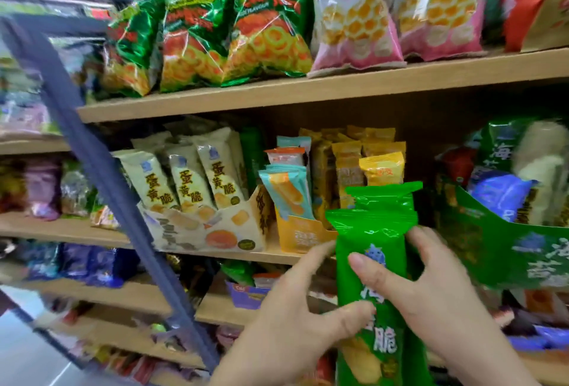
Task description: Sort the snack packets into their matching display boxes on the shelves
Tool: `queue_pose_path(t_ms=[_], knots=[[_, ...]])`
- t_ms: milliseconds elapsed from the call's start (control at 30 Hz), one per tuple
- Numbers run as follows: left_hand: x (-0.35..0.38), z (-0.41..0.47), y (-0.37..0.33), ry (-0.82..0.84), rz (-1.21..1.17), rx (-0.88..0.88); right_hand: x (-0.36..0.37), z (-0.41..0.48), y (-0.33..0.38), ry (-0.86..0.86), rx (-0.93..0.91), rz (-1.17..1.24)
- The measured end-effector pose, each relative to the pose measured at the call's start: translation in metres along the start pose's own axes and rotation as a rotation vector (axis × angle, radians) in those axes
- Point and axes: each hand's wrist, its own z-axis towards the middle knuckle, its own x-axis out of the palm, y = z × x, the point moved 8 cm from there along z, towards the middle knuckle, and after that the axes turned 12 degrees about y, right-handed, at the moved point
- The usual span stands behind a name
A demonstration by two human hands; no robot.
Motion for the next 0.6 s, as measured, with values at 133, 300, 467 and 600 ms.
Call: queue_pose_path(t_ms=[133, 300, 467, 600], knots=[[-0.094, -0.017, -0.01, -0.346, 0.284, 0.103, 0.034, 0.014, 0.009, 0.067, 0.037, 0.111], [-0.186, -0.004, 0.007, -0.515, 1.083, -0.047, 0.073, 0.026, 0.024, 0.087, 0.03, 0.182], [-0.211, 0.003, 0.056, -0.223, 1.308, -0.305, 0.116, 0.034, 0.047, 0.201, -0.015, 0.16], [-0.219, -0.015, 0.048, -0.237, 1.219, -0.051, 0.136, 0.046, 0.045, 0.232, -0.005, 0.08]])
